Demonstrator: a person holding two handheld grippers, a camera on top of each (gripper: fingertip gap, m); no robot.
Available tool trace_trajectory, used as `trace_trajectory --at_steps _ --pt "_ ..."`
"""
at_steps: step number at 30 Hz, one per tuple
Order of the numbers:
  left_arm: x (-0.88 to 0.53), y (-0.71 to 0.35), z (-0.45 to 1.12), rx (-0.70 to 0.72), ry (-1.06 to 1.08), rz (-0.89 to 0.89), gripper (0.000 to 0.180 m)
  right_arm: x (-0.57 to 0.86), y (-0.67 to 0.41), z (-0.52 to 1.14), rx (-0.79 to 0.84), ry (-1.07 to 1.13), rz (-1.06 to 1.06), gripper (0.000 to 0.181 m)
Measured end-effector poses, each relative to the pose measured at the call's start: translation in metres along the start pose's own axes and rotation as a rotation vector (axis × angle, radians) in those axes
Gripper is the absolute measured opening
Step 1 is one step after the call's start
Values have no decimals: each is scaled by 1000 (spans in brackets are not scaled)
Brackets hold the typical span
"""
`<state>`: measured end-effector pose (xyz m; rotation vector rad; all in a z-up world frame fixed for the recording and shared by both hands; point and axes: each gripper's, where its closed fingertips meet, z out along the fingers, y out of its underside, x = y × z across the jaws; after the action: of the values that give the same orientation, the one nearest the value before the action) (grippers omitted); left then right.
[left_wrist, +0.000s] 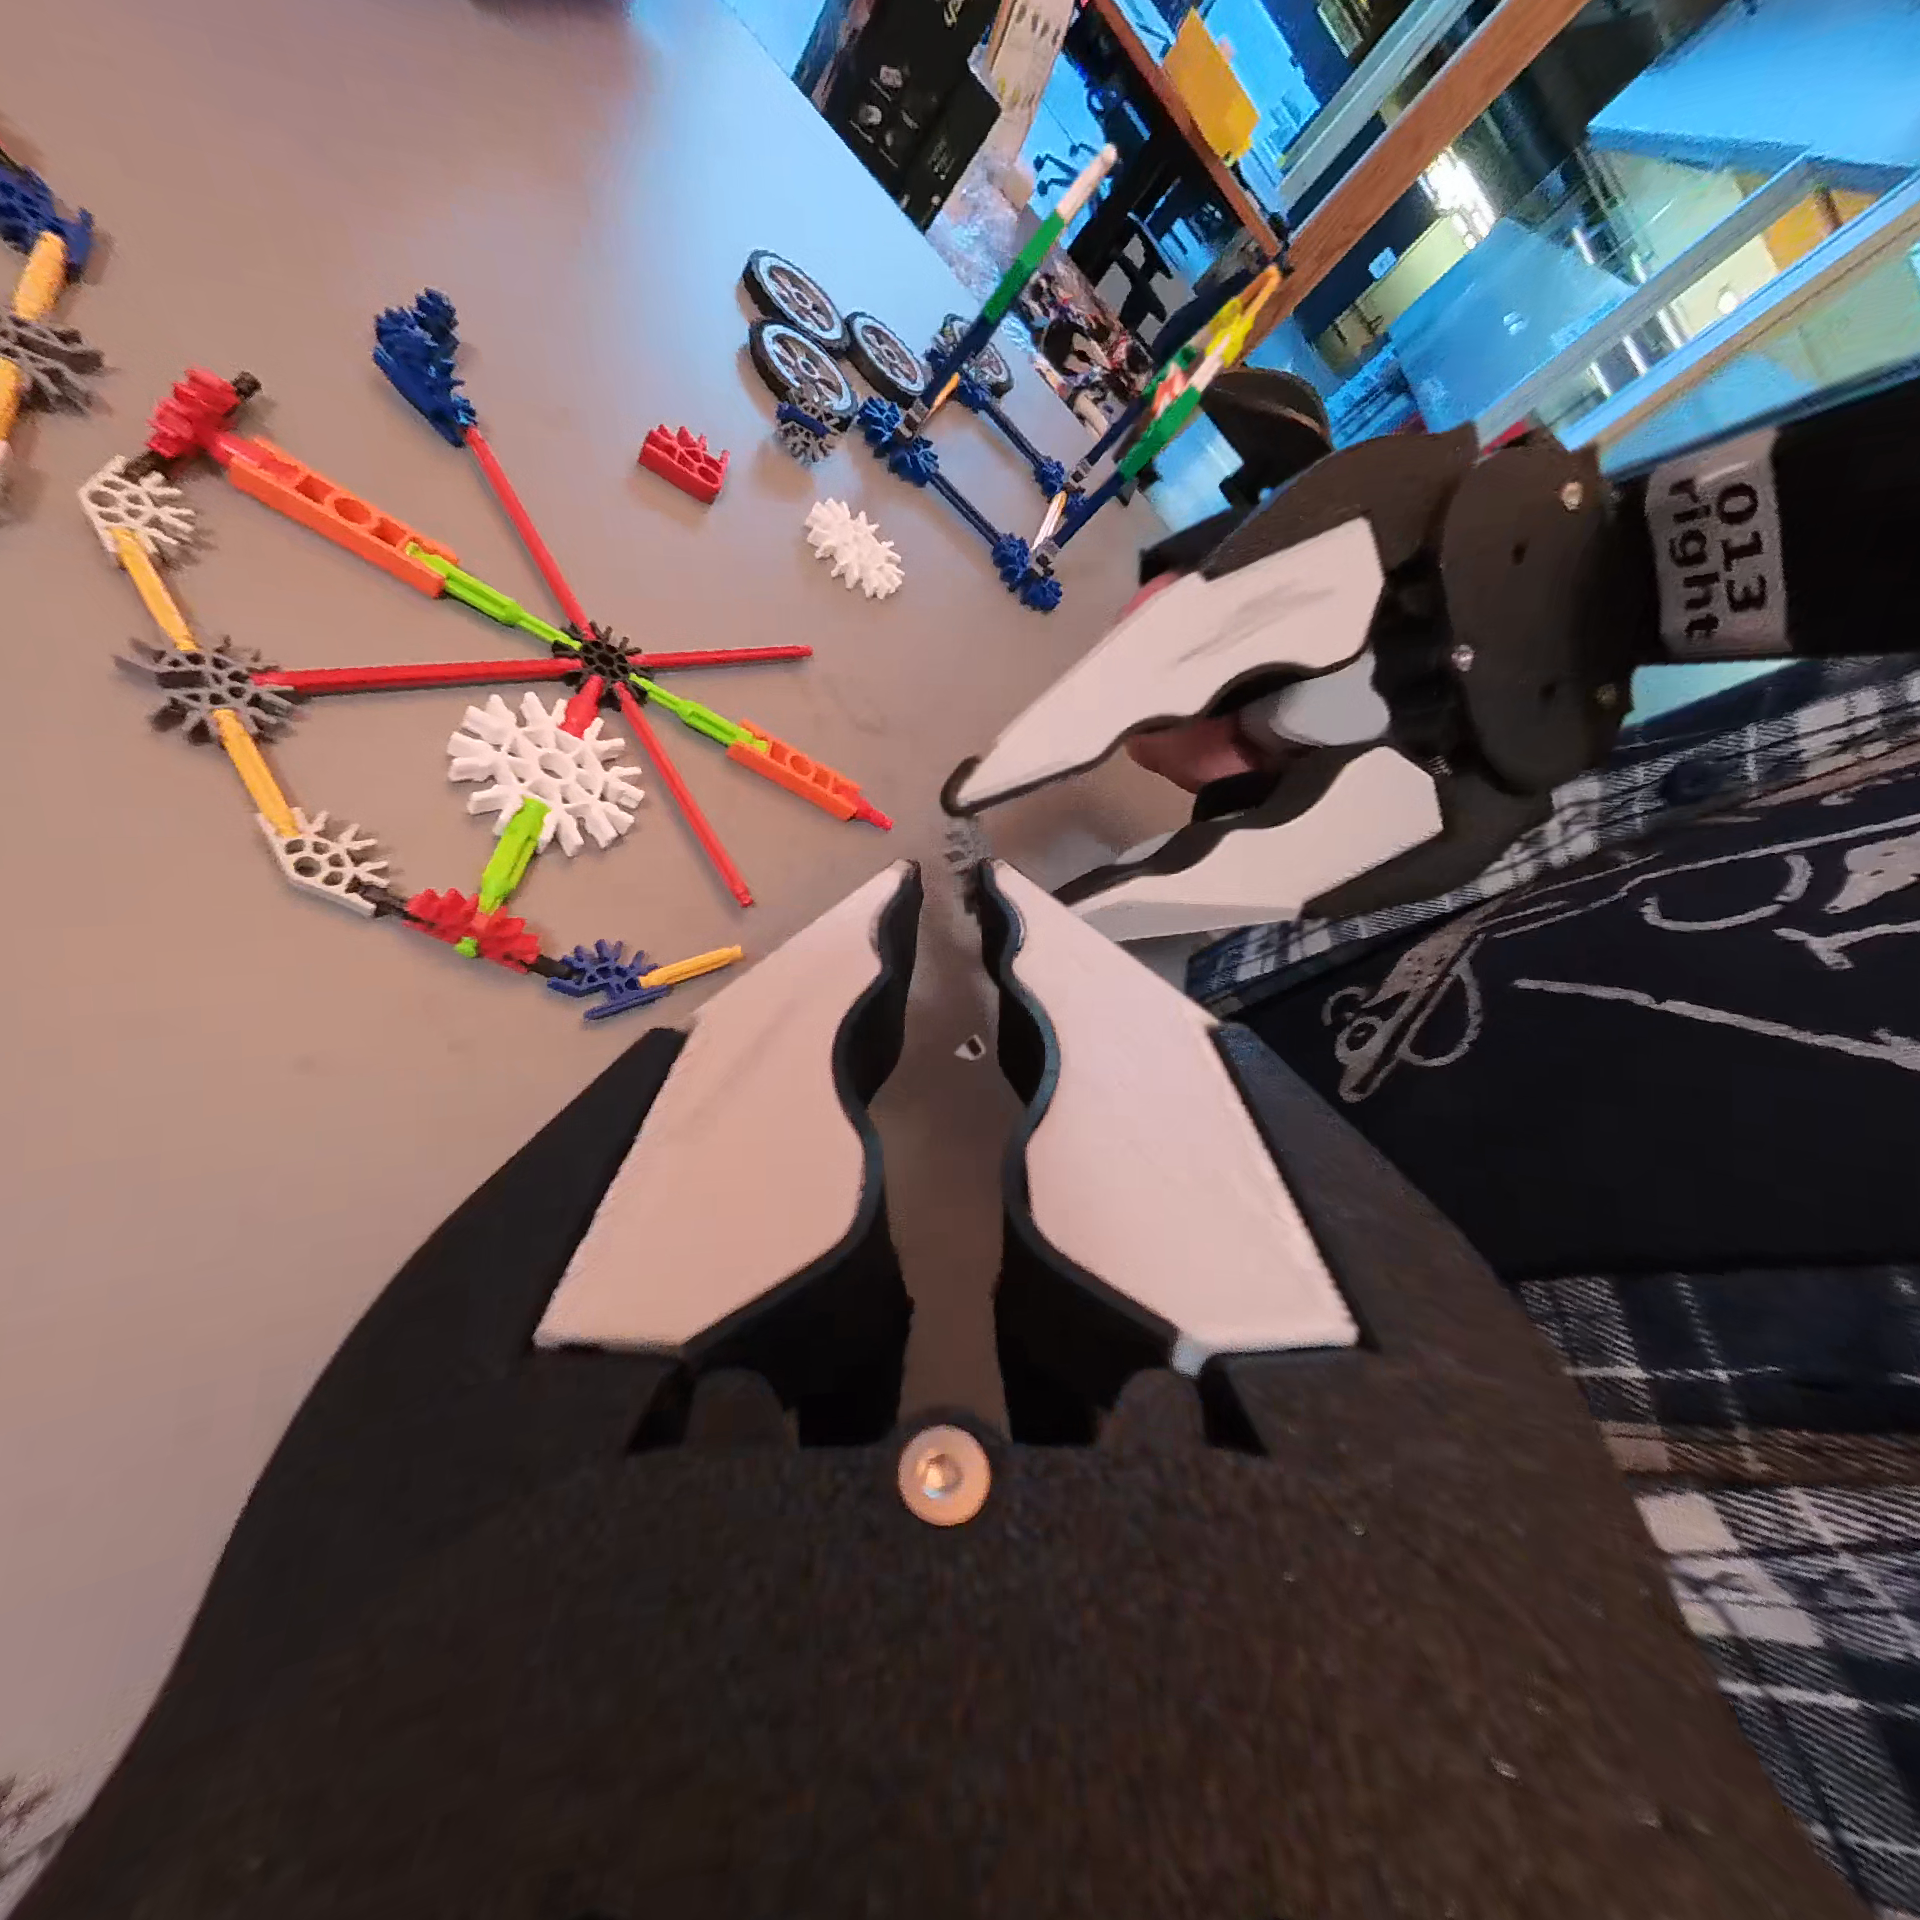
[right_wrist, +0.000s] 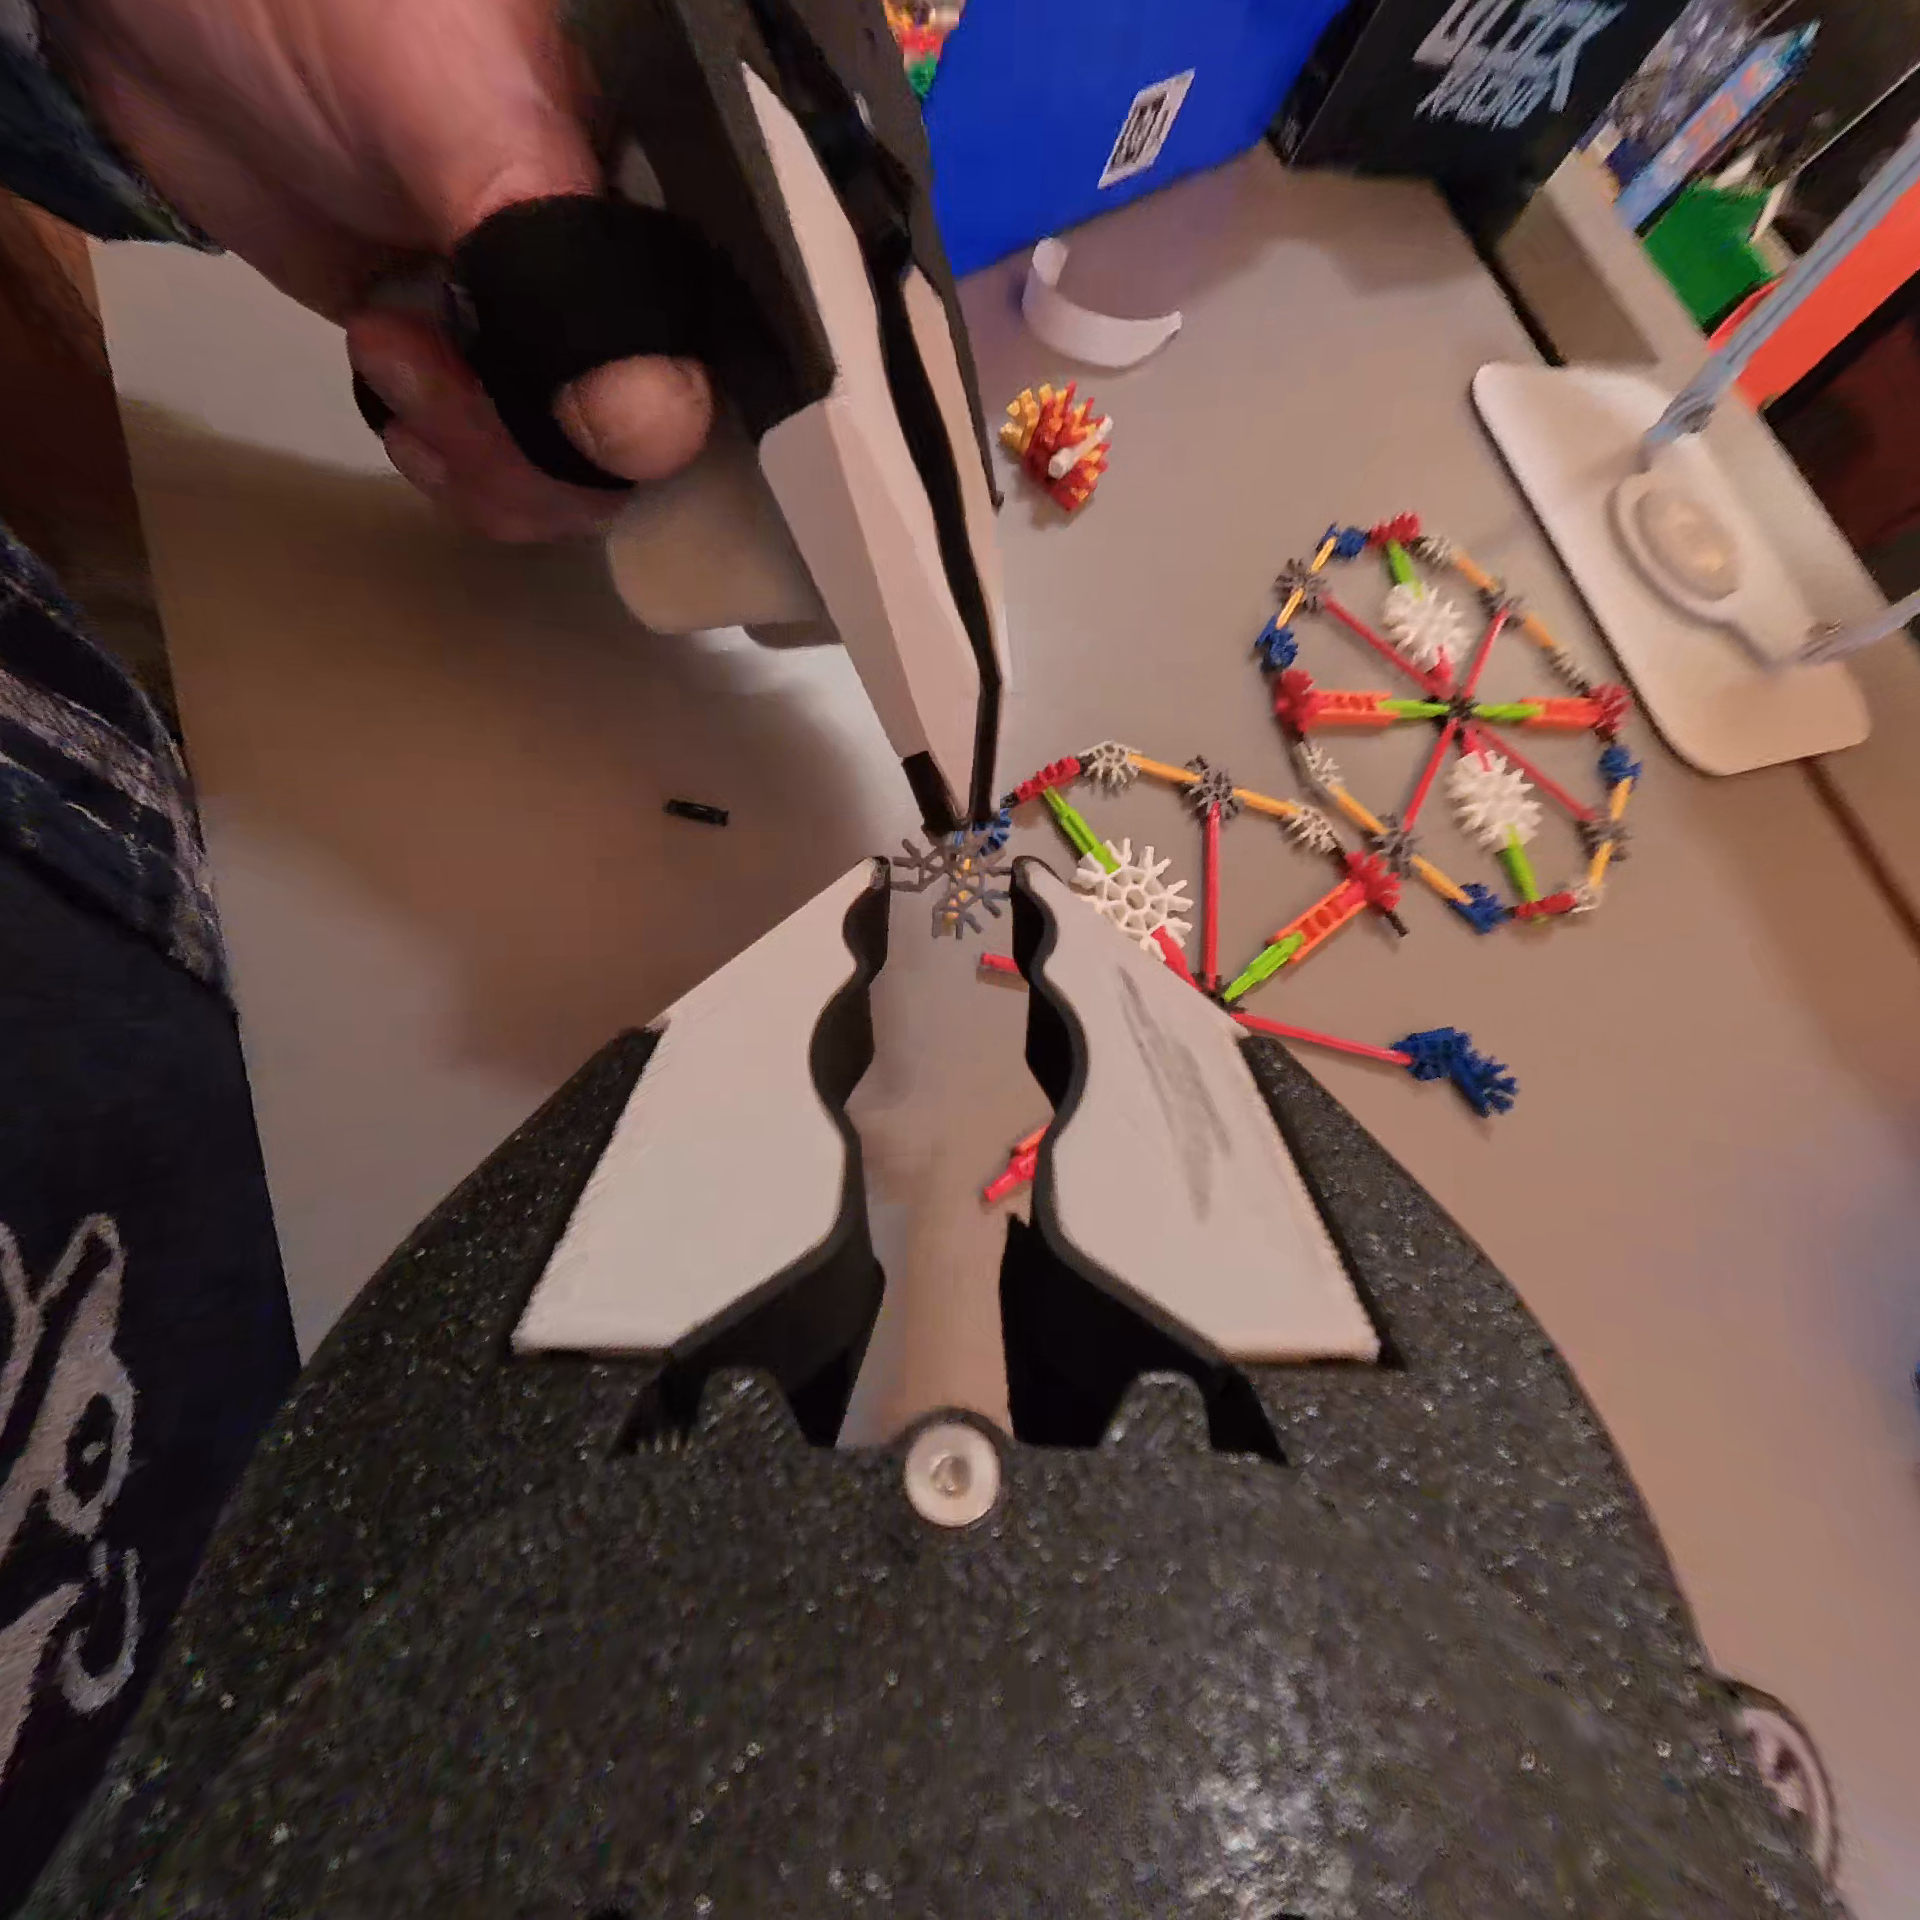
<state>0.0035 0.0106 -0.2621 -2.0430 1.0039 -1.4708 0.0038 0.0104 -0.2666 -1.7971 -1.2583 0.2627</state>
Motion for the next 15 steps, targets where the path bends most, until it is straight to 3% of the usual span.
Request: trace_trajectory --at_steps 8,15 --pt "18 -3 6 28 130 -90 3 4 -8 -11 51 55 -35 22" --pt "26 0 2 -51 210 -121 1 -3 -10 -22 51 -10 -139 26"
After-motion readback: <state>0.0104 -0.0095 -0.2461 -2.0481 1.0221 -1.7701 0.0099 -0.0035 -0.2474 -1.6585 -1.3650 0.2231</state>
